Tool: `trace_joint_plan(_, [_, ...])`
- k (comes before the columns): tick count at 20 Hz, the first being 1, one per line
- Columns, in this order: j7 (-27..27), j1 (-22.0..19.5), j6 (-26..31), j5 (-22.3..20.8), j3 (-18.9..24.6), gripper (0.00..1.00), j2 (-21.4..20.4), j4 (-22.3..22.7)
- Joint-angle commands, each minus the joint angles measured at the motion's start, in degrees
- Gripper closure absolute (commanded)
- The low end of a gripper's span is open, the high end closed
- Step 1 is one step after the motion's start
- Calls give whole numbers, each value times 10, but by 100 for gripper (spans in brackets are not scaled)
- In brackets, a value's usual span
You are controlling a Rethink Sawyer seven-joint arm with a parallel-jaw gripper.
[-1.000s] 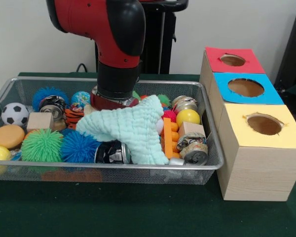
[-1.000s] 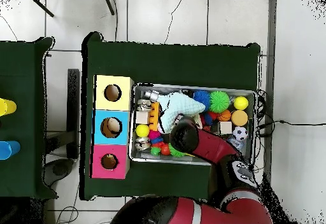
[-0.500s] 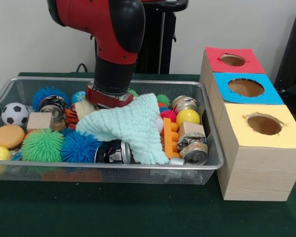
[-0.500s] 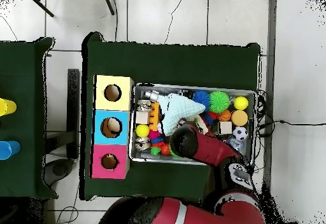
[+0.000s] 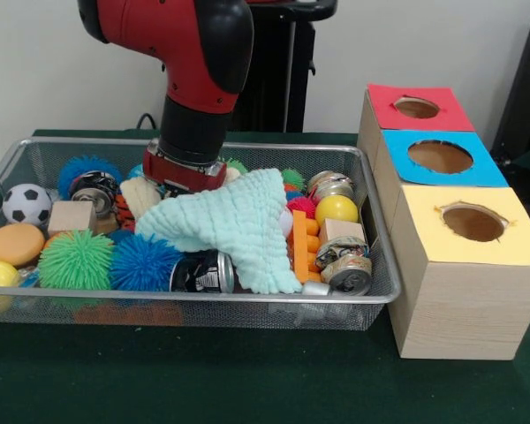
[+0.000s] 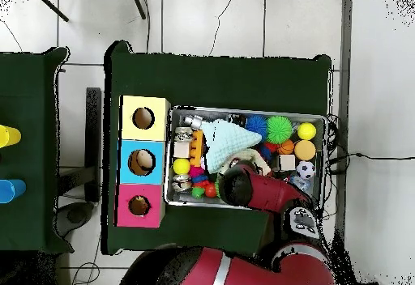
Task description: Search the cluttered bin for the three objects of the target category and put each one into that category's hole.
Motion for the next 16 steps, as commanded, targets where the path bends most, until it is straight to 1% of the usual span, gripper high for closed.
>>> trace_joint_plan(1, [23,25,16,-38,81,100,90,-11])
trace_joint_plan(2, [25,24,17,-37,82,100,92,-12])
trace_joint_plan(6, [12,0,24,-48,103,100,95,-16])
trace_joint_plan(16, [-9,-45,51,-74,139,100,78,-4])
